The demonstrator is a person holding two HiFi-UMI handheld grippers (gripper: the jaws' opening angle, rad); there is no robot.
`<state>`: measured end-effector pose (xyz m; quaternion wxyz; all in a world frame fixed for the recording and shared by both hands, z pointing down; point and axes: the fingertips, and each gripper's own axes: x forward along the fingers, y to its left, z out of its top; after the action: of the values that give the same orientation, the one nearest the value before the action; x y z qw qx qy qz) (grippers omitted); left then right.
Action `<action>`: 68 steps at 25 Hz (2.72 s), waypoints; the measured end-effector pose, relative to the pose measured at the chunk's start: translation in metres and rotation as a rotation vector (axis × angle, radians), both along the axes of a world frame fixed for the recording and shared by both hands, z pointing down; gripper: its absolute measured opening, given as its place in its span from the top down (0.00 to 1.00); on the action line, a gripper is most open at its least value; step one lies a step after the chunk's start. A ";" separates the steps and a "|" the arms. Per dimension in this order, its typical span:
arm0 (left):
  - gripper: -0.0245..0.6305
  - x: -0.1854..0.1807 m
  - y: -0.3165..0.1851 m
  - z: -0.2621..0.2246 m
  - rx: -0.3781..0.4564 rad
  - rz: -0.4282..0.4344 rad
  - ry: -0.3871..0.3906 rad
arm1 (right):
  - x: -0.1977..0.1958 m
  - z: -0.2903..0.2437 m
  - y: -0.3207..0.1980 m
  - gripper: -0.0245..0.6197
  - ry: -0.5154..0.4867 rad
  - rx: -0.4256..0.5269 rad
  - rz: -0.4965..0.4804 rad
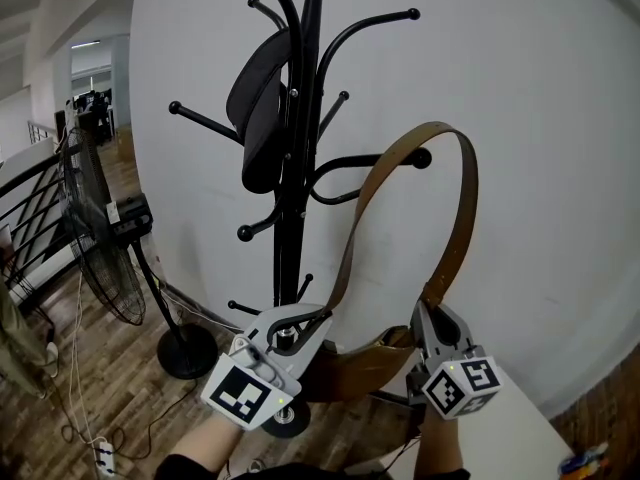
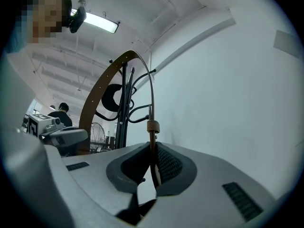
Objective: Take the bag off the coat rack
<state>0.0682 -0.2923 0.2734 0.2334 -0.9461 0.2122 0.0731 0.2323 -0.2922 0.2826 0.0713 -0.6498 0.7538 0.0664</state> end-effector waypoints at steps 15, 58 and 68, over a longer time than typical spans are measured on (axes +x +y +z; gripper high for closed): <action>0.93 0.016 0.036 0.021 -0.053 0.012 0.010 | 0.022 0.013 0.048 0.92 -0.027 -0.007 -0.018; 0.93 -0.122 0.066 0.171 -0.434 -0.488 0.094 | -0.101 0.153 0.047 0.92 -0.056 -0.286 -0.434; 0.93 -0.148 0.072 0.197 -0.504 -0.549 0.085 | -0.124 0.181 0.048 0.92 -0.043 -0.348 -0.472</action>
<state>-0.0793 -0.2200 0.4707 -0.0049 -0.8778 0.4790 -0.0075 0.1083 -0.2443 0.4633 -0.0119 -0.4601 0.8826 -0.0962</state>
